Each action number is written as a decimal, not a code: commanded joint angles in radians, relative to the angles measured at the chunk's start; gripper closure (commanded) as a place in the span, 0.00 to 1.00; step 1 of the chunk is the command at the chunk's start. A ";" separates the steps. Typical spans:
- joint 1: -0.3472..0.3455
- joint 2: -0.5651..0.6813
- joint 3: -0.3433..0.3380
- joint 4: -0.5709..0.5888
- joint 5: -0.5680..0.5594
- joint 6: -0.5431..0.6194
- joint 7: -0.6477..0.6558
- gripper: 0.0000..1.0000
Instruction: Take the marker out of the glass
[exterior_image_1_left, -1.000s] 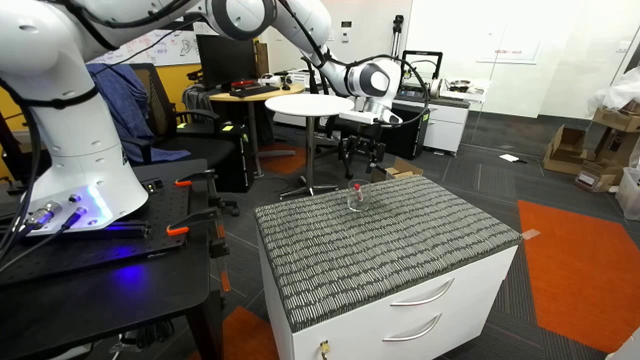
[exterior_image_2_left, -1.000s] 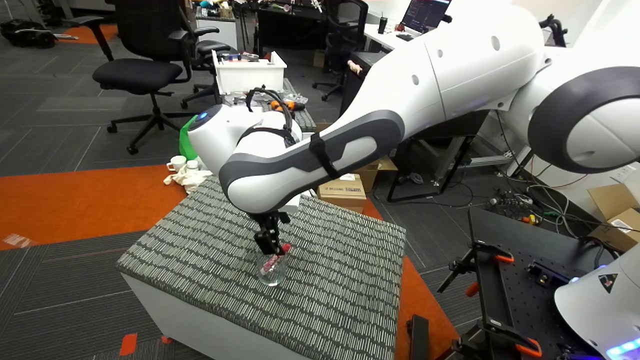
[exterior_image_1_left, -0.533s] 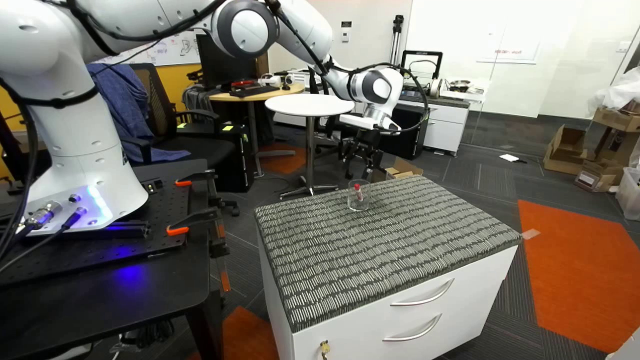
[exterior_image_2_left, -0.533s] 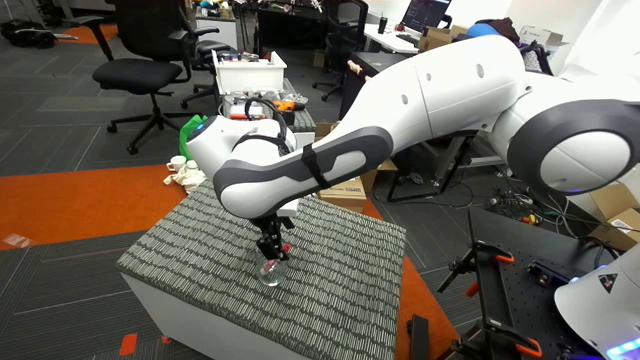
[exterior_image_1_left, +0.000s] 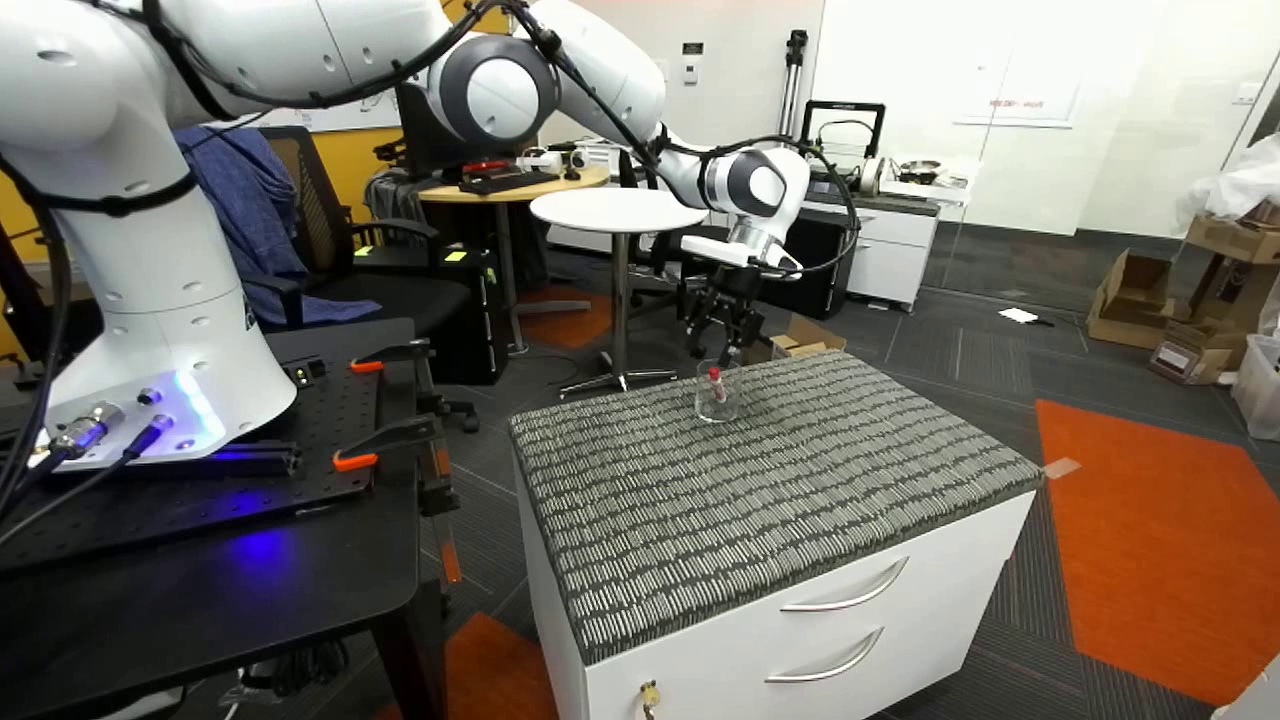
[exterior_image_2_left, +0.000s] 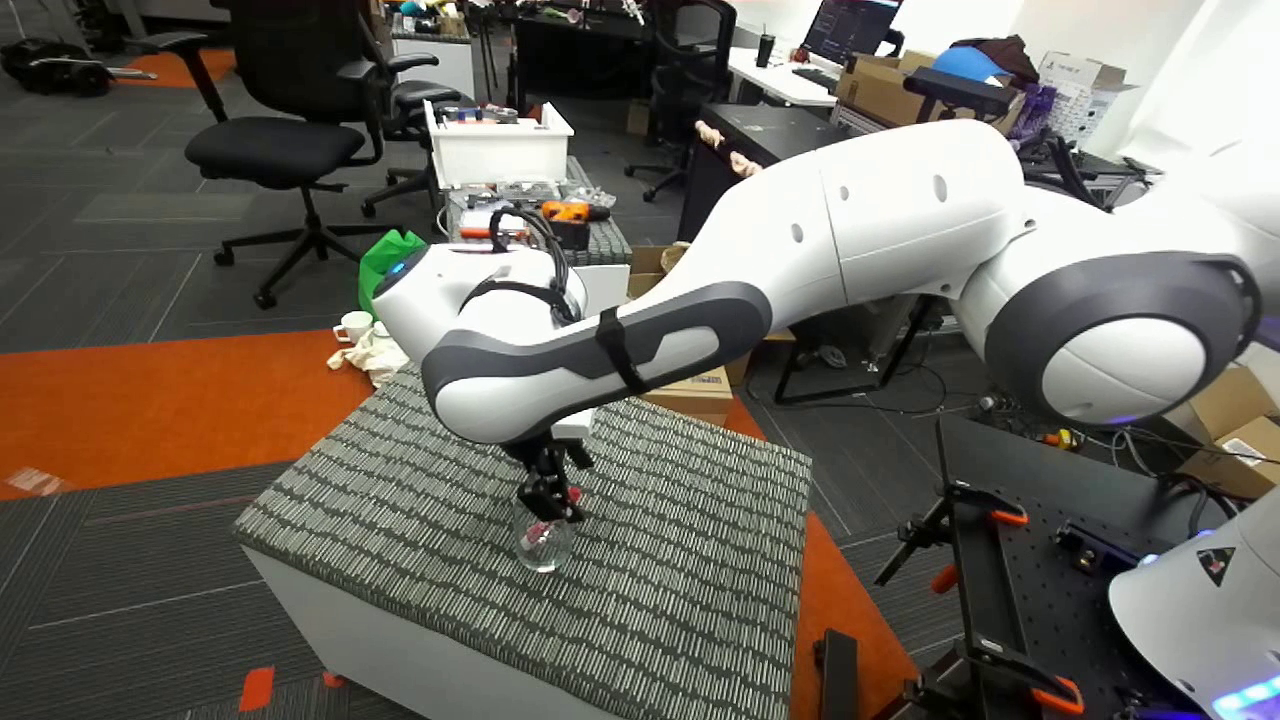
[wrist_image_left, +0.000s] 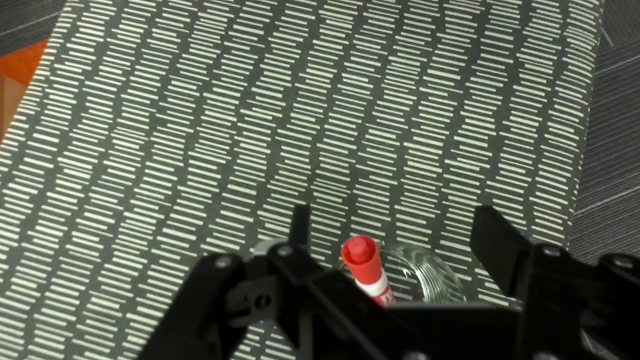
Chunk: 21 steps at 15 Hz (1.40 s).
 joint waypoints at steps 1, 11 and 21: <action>0.004 0.065 -0.010 0.117 0.025 -0.060 -0.029 0.25; -0.002 0.074 0.008 0.126 0.004 -0.011 -0.020 0.23; -0.007 0.076 0.011 0.125 0.007 -0.016 -0.025 0.37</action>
